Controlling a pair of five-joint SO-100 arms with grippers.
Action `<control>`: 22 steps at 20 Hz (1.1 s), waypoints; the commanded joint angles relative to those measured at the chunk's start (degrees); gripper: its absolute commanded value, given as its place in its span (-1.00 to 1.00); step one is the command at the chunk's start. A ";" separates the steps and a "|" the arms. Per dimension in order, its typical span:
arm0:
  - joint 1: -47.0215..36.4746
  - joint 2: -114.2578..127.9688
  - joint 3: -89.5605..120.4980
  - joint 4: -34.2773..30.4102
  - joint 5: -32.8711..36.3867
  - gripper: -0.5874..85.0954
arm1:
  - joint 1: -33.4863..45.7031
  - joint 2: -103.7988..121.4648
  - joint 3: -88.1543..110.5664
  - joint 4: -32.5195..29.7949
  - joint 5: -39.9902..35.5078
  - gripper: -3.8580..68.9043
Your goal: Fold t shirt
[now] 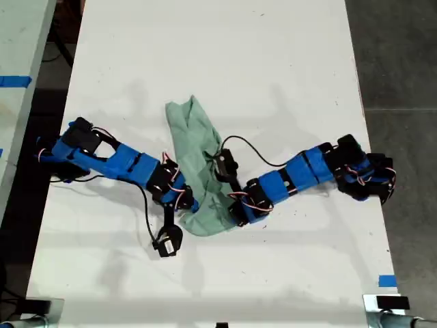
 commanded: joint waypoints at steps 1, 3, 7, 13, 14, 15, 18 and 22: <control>0.35 3.16 -3.52 -5.54 1.49 -0.55 | -0.88 -0.18 -2.64 -0.26 -0.35 -0.83; 0.70 2.64 -3.52 -10.02 2.46 -0.55 | -0.88 -0.18 -2.90 0.00 -0.35 -0.83; 1.58 -0.35 -3.52 -15.82 2.99 -0.55 | -0.88 0.18 -3.69 0.88 -0.18 -0.83; 4.22 -6.06 -3.25 -21.09 1.85 -0.56 | -0.79 1.58 -3.87 2.81 0.18 -0.83; 4.39 -6.24 -3.16 -20.57 1.85 -0.56 | -0.79 1.76 -3.87 2.81 0.18 -0.83; 4.48 -6.15 -3.16 -20.21 2.02 -0.56 | -0.88 1.85 -4.13 2.81 0.18 -0.83; 4.39 -7.65 -3.16 -20.04 2.81 -0.57 | -1.41 0.70 -7.38 3.25 -0.26 -0.83; 5.80 -10.81 -2.90 -21.01 3.78 -0.99 | -2.20 1.05 -8.17 3.08 -0.18 -0.83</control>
